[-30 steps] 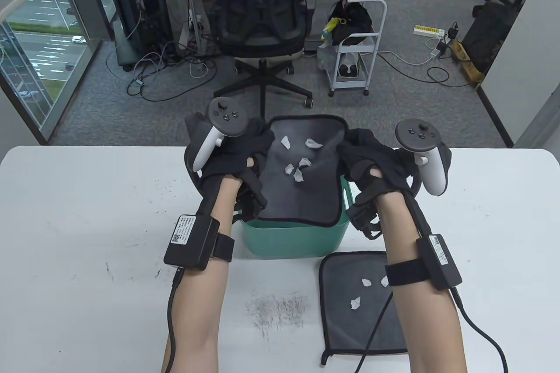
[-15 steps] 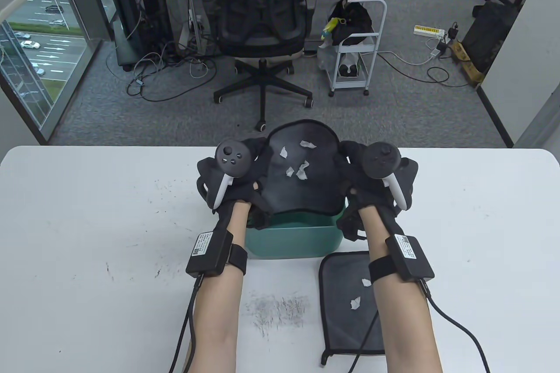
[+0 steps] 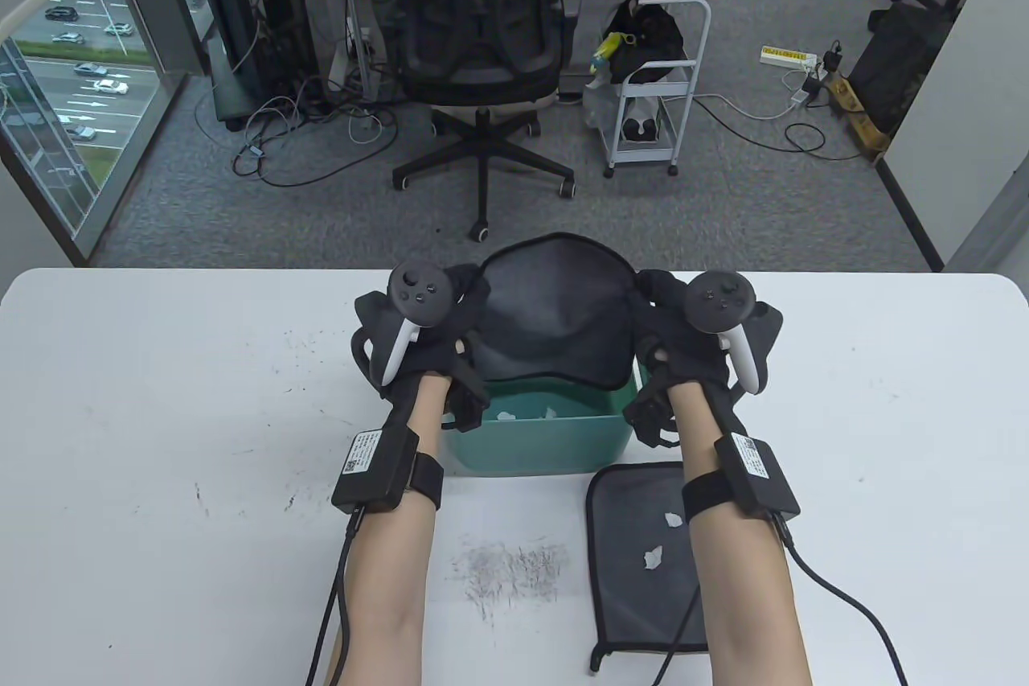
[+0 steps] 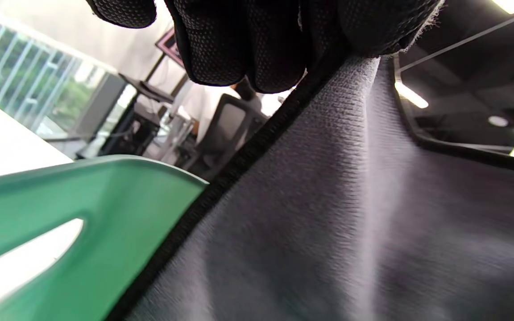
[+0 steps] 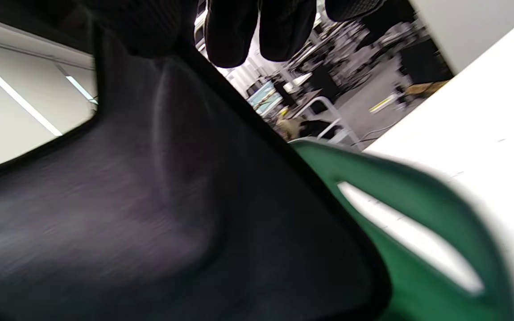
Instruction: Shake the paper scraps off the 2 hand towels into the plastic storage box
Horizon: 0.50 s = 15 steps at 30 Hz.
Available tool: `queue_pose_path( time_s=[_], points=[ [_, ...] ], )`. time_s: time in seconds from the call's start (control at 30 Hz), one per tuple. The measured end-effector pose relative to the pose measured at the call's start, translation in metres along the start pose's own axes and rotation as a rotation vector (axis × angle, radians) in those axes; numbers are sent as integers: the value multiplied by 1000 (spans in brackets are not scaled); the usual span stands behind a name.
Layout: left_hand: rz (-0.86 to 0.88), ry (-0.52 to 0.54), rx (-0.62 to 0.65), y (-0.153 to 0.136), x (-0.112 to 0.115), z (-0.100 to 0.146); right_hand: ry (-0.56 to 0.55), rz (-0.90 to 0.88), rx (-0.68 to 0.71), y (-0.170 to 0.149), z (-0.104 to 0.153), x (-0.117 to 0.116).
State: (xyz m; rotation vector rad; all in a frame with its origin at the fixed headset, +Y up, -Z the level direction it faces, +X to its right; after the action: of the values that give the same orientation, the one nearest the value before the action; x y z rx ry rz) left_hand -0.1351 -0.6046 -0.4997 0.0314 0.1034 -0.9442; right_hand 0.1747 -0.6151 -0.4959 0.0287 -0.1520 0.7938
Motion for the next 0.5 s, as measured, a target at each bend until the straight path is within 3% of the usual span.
queue_pose_path(
  time_s=[0.1, 0.2, 0.3, 0.43, 0.5],
  points=[
    [-15, 14, -20, 5, -2, 5, 54, 16, 55, 18, 4, -5],
    [-57, 53, -69, -4, -10, 7, 110, 43, -25, 18, 4, -2],
    [-35, 109, -84, -21, -23, 7, -71, 68, -68, 2, 3, 17],
    [-53, 138, -35, -29, -30, 11, 21, -105, -58, -17, 1, 24],
    [-81, 152, -7, -26, -30, 13, -31, -74, -54, -16, 4, 26]
  ],
)
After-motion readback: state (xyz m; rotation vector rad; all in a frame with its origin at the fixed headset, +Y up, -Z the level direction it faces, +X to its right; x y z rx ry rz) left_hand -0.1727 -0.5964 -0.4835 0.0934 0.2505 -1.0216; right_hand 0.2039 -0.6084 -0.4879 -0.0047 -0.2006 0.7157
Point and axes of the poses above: the tracker on the back of each hand, its own y axis roughly to the thumb side, its own z axis roughly from the fingertips to the wrist, x = y × z, the point moved 2 cm from there along -z, roughly from the wrist to the fingertips, and after that the axes turned 4 degrees about -y, right-handed, at the moved point
